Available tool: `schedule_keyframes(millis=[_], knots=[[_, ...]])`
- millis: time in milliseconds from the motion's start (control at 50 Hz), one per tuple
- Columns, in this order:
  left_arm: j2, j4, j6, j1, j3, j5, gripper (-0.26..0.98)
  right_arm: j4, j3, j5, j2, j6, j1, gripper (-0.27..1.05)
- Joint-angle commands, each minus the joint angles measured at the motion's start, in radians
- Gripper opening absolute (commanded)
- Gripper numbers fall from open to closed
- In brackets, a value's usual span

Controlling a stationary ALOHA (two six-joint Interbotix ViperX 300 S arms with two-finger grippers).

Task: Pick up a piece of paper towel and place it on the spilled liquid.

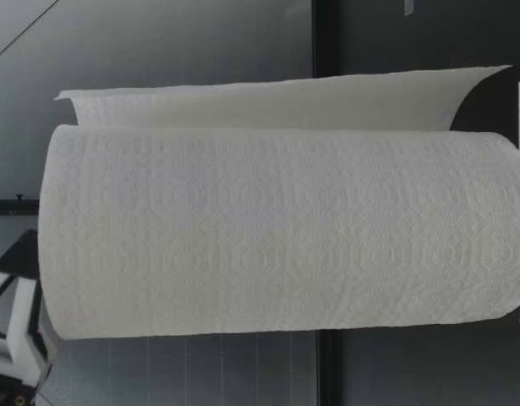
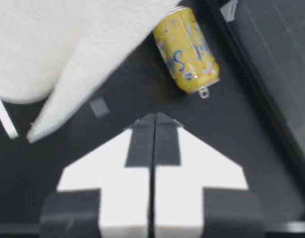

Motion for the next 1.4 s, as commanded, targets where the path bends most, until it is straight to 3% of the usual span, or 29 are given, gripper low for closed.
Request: schedule_keyframes(millis=[0, 120, 260, 540, 720, 1380], knots=[[-0.020, 0.000, -0.003, 0.003, -0.002, -0.002, 0.12, -0.052, -0.034, 0.005, 0.034, 0.110, 0.006, 0.01], [-0.018, 0.000, -0.009, 0.003, 0.009, 0.006, 0.12, -0.129, -0.046, 0.003, 0.091, 0.310, 0.006, 0.04], [-0.020, 0.000, -0.009, 0.006, 0.012, 0.035, 0.12, -0.186, -0.055, -0.026, 0.156, 0.491, 0.008, 0.18], [-0.018, 0.000, -0.008, 0.006, 0.025, 0.043, 0.12, -0.216, -0.107, 0.003, 0.278, 0.692, -0.003, 0.76], [-0.018, 0.000, -0.006, 0.006, 0.028, 0.043, 0.12, -0.204, -0.155, 0.074, 0.347, 0.715, -0.043, 0.76], [-0.009, 0.000, -0.006, 0.006, 0.034, 0.043, 0.12, -0.215, -0.135, 0.095, 0.348, 0.709, -0.230, 0.76]])
